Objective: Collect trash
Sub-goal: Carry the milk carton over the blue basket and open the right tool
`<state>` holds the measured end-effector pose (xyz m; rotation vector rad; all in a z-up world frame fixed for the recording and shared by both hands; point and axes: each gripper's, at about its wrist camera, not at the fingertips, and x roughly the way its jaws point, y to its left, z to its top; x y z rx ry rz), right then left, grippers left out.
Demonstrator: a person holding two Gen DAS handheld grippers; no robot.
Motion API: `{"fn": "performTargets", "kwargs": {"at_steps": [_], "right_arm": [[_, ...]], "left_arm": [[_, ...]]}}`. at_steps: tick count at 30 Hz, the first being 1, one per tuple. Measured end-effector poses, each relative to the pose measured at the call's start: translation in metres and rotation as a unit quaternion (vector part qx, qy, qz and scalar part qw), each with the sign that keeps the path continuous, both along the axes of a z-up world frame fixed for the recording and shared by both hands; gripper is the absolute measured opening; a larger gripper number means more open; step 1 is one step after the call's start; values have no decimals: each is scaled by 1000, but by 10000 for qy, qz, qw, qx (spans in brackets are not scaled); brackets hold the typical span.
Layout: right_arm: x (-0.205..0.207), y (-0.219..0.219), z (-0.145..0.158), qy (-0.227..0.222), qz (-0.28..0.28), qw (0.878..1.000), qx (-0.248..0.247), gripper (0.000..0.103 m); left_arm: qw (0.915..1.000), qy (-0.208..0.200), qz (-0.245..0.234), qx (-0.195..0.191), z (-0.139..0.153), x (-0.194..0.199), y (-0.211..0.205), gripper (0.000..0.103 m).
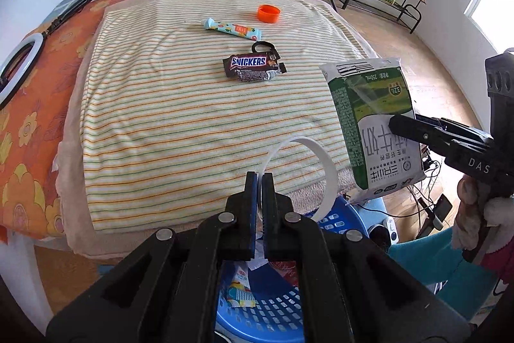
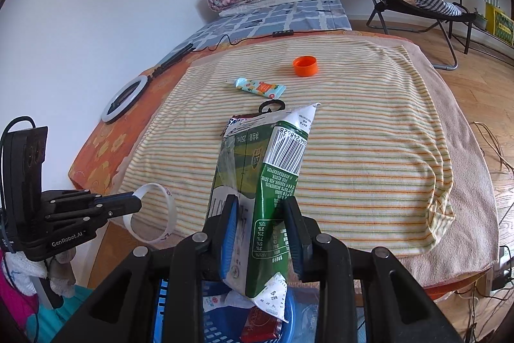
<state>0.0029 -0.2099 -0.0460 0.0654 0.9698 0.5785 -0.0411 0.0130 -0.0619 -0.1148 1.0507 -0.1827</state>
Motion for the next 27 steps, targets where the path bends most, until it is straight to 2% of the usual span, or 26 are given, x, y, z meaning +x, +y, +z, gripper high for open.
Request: {"fn": "performTargets", "kwargs": {"at_steps": [12, 27], "right_arm": [[-58, -19, -27, 495, 201, 9985, 109, 29], [-83, -14, -60, 906, 335, 9953, 92, 29]], "left_arm": [[9999, 104, 75, 101, -21, -52, -6, 0], [9989, 160, -160, 406, -45, -75, -26, 0]]}}
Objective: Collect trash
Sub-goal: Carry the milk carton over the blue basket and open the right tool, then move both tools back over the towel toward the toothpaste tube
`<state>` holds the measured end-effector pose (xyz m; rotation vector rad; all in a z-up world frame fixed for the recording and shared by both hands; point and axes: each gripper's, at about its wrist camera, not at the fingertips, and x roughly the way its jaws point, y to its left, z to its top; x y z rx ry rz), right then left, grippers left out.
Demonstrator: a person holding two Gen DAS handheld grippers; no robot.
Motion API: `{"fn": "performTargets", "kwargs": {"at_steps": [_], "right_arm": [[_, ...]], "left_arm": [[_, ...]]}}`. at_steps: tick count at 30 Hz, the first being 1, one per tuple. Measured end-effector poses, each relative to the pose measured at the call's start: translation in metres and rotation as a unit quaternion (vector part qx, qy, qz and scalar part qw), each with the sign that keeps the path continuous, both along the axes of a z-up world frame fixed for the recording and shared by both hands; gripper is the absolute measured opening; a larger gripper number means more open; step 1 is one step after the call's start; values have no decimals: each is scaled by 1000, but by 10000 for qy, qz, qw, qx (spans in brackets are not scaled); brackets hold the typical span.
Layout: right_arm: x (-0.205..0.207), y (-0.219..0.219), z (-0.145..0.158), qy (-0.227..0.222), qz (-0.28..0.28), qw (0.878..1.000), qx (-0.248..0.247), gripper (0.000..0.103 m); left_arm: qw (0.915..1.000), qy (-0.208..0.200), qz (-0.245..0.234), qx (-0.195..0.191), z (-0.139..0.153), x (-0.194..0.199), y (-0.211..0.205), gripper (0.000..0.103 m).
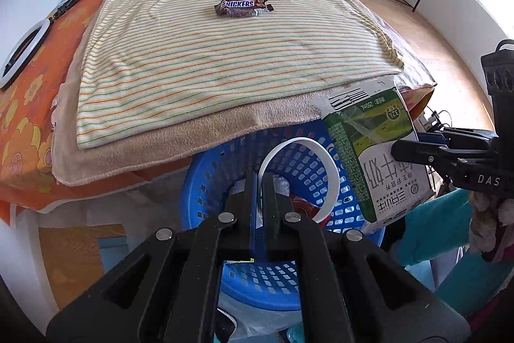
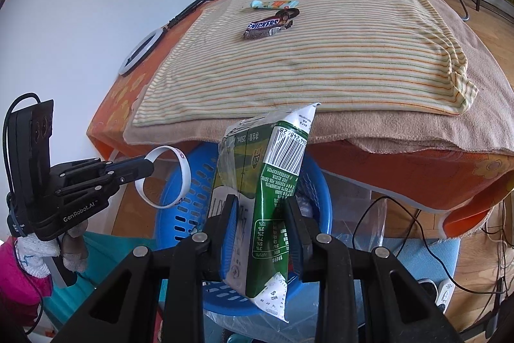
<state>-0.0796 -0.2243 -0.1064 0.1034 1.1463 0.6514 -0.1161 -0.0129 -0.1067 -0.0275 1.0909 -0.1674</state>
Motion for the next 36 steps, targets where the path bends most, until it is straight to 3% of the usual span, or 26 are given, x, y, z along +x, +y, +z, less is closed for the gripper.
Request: {"fn": "performTargets", "kwargs": {"at_steps": [17, 20, 22, 24, 26, 36], "right_arm": [[3, 10, -18, 272, 101, 9995, -95, 34], [3, 10, -20, 338, 103, 9993, -115, 35], [3, 11, -21, 349, 98, 9992, -144, 35], [4, 10, -21, 362, 78, 9992, -141, 43], [4, 9, -22, 361, 54, 9992, -133, 49], [4, 8, -25, 502, 68, 9987, -44, 54]], "left_arm": [[9996, 213, -91, 151, -16, 2, -5, 1], [9995, 248, -76, 181, -18, 3, -6, 17], [9995, 217, -56, 210, -17, 3, -6, 37], [9995, 179, -32, 261, -16, 3, -7, 46], [9995, 161, -24, 276, -16, 3, -6, 46], [9993, 209, 31, 309, -19, 4, -4, 46]]}}
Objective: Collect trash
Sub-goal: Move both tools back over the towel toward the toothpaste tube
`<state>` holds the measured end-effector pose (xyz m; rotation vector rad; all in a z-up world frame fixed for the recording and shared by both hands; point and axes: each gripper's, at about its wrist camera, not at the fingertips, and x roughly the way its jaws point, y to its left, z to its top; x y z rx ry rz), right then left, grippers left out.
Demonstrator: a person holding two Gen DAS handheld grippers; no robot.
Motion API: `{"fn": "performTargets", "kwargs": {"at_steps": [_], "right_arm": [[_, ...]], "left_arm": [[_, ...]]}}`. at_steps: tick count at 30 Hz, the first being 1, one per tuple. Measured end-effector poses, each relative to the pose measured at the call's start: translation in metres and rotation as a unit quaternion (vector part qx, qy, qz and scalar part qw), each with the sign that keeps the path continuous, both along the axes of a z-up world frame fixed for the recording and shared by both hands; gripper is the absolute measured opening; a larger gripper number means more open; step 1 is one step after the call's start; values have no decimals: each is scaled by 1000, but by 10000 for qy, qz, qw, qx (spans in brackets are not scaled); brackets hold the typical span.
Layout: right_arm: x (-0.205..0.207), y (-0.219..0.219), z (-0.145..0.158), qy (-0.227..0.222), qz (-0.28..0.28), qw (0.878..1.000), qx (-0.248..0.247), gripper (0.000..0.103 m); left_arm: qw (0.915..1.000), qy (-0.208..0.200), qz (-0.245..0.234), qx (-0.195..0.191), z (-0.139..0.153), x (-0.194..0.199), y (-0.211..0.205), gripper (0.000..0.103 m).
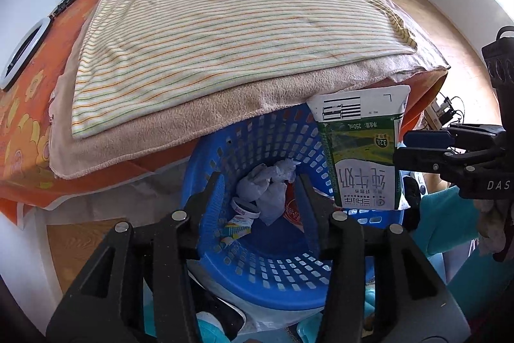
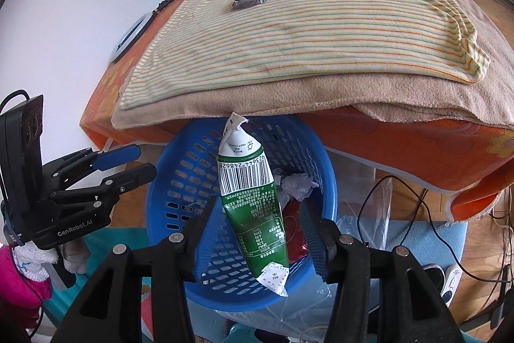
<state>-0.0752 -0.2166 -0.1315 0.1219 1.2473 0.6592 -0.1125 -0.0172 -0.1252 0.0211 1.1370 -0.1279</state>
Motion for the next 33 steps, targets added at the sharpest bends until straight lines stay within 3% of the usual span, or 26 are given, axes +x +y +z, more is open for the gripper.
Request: {"fn": "performTargets", "kwargs": {"at_steps": [3, 7, 17, 26, 28, 31, 33], "right_arm": [[-4, 8, -4, 260, 310, 9989, 245, 54], [-12, 15, -4, 174, 476, 9985, 199, 54], [-9, 9, -3, 183, 268, 9993, 200, 55], [4, 2, 13, -24, -46, 9998, 193, 77], [9, 0, 20, -129, -117, 9997, 165, 81], [20, -4, 32, -291, -222, 9992, 133, 85], [28, -5, 40, -414, -288, 9987, 94, 86]], "left_arm": [[10000, -15, 41, -7, 1, 1, 2, 46], [9999, -45, 109, -35, 3, 1, 5, 46], [9998, -94, 148, -31, 7, 0, 6, 46], [9993, -230, 265, -145, 28, 13, 10, 47], [9988, -316, 317, -195, 38, 20, 13, 61], [9979, -474, 385, -193, 52, 33, 16, 71], [9979, -518, 369, -142, 60, 44, 16, 72]]}}
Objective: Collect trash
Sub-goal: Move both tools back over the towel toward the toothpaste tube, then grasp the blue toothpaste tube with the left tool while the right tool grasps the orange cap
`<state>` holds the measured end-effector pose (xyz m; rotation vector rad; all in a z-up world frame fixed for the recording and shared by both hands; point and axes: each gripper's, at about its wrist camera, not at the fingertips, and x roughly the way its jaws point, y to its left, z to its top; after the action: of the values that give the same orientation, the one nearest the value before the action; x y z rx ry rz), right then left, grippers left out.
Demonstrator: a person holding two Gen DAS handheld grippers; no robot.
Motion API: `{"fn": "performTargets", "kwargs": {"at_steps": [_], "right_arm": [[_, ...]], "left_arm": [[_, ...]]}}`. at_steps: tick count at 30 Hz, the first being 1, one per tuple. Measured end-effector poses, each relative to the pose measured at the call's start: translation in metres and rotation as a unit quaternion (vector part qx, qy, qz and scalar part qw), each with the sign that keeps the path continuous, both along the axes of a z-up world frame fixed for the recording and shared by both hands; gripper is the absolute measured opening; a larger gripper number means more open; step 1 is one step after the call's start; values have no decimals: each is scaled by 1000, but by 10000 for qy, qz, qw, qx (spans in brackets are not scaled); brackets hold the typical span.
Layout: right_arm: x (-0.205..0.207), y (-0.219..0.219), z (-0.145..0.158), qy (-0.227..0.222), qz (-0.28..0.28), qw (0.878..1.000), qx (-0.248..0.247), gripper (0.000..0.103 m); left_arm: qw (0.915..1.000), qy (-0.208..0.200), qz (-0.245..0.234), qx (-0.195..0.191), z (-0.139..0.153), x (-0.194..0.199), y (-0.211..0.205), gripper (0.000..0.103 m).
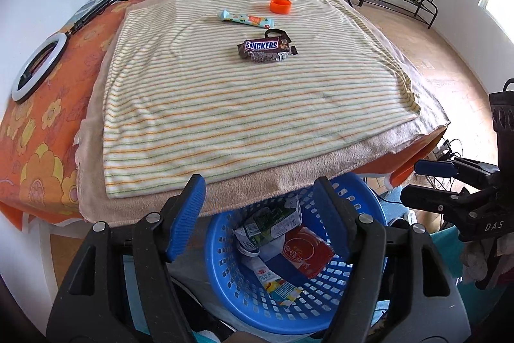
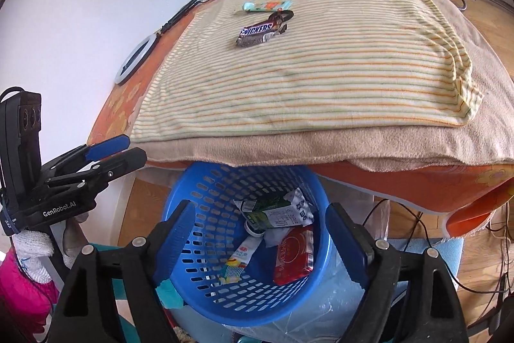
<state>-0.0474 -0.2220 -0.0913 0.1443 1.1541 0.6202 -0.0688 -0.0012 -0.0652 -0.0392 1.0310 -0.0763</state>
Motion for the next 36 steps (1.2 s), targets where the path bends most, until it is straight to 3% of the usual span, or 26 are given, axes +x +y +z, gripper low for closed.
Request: {"fn": "performTargets", "kwargs": {"at_steps": [5, 20, 30, 33, 36], "right_arm": [[21, -6, 19, -263, -148, 9995, -87, 90], [133, -20, 60, -997, -853, 9913, -143, 90], [223, -7, 55, -844, -1038, 9910, 49, 88], [249, 1, 45, -683, -1086, 9916, 183, 80], [274, 9, 31, -475, -1127, 9920, 324, 74]], "left_arm": [[9999, -95, -74, 41, 12, 28, 1, 72], [9989, -96, 131, -436, 20, 128, 12, 72], [9931, -209, 700, -915, 9, 218, 46, 71], [9903, -111, 840, -1103, -3, 241, 55, 61], [9863, -40, 946, -1348, -14, 261, 60, 60]]}}
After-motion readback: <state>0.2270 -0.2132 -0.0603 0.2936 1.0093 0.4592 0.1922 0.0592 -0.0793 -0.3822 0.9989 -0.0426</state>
